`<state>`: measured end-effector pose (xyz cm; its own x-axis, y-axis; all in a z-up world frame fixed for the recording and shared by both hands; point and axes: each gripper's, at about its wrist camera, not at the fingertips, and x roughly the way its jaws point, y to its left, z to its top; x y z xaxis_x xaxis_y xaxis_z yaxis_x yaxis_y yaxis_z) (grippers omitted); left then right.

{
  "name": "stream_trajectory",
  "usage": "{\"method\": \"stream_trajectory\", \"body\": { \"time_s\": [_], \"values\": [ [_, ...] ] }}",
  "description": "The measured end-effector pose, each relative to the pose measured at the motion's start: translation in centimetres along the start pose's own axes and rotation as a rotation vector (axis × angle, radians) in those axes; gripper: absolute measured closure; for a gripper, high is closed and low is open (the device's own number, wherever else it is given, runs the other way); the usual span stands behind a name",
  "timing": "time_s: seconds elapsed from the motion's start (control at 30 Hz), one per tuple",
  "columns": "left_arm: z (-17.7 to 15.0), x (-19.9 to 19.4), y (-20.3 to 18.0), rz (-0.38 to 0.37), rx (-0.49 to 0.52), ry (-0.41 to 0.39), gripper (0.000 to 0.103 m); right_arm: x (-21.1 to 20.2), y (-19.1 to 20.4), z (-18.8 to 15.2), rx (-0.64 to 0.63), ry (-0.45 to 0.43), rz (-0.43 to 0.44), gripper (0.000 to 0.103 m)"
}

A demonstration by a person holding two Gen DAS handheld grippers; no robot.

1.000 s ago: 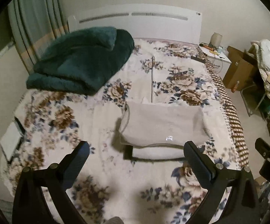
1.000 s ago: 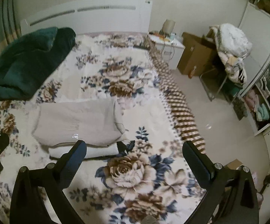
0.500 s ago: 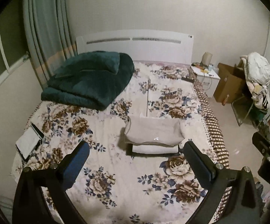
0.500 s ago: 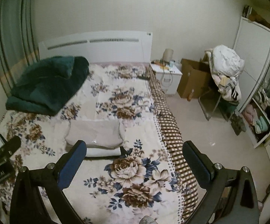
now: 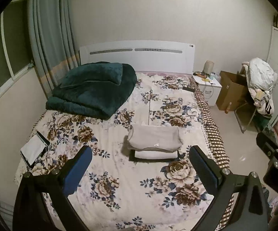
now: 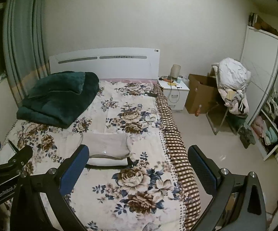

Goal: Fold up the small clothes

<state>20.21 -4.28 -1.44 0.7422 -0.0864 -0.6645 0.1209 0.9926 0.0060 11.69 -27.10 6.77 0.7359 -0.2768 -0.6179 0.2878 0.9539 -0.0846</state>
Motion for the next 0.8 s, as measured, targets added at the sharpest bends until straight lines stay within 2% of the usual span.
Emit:
{"method": "stream_trajectory", "body": {
  "time_s": [0.8],
  "values": [
    [0.24,-1.18,0.3,0.01,-0.018,-0.011,0.0,-0.81,0.5,0.52,-0.002,-0.011,0.011,0.0]
  ]
}}
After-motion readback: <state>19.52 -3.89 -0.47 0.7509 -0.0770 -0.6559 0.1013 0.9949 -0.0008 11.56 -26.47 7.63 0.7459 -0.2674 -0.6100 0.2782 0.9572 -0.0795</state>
